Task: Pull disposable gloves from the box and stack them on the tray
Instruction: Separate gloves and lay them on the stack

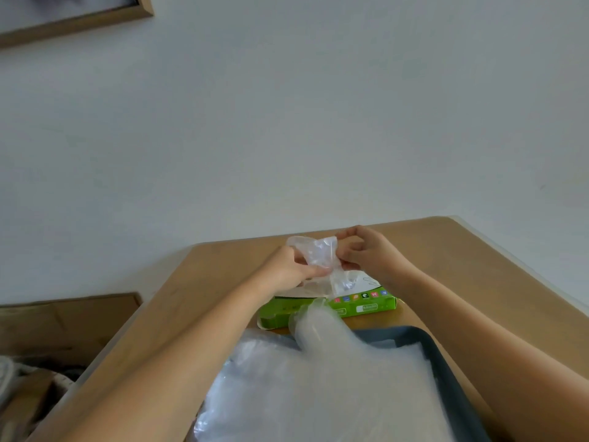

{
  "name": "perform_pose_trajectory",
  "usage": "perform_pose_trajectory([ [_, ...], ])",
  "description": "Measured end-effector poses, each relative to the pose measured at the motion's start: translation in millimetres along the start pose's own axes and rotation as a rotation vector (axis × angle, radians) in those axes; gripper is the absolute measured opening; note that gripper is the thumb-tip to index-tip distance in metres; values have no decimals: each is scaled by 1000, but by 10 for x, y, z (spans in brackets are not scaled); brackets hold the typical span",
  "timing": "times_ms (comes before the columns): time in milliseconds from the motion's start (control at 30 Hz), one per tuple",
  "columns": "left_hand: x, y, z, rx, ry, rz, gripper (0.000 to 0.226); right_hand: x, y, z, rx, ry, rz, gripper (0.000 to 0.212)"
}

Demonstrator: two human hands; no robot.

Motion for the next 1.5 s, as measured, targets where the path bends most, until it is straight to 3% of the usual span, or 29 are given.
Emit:
perform_pose_trajectory([
  [133,-82,-76,-78,59,51,-135,6,24,-26,50,189,76,-111,17],
  [200,-79,-88,-97,167,83,-142,3,82,27,149,371,186,-188,34],
  [300,-61,-105,-102,244,104,-141,11,171,24,170,585,170,-44,53],
  [400,-77,-133,-82,266,82,-148,9,150,-50,84,719,185,-66,28],
  [467,-96,-132,-38,265,70,-159,10,135,-29,93,613,161,-76,18],
  [633,-112,-13,140,212,103,-208,11,68,93,55,274,34,-36,30],
  [767,-115,81,290,100,169,-214,14,-20,130,1,-174,-99,-199,41],
  [833,-101,142,314,-61,233,-210,13,-66,193,-9,-222,-119,-313,41],
  [900,-62,174,284,-269,263,-214,18,-71,254,-5,-109,-95,-364,42],
  [967,-19,164,226,-353,174,-309,50,-47,280,26,-40,-21,-344,42],
  [1000,19,153,179,-359,40,-380,58,-32,280,58,-16,18,-332,42],
  [1067,102,88,41,-404,-308,-471,56,21,281,165,83,99,-326,44],
  [1133,170,-1,-56,-423,-525,-474,46,93,276,357,186,175,-264,46],
  [1167,203,-40,-109,-387,-565,-466,48,154,286,485,252,207,-208,46],
  [1233,308,-83,-266,-263,-595,-436,73,312,297,772,457,248,-95,48],
  [1333,500,-100,-568,-180,-563,-327,95,643,278,1188,738,327,-42,48],
  [1433,728,-114,-834,-118,-569,-306,87,1029,222,1481,802,409,-84,56],
  [1500,833,-84,-928,-49,-580,-337,64,1227,177,1608,858,414,-86,55],
])
Point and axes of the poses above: each hand's wrist, its own x-axis away from the middle knuckle, its own y-axis out of the back of the hand, z = x × y, the point moved 1 cm from there along -x, towards the middle knuckle, and after that the axes turned 3 degrees about -y, right-handed, at the moved point
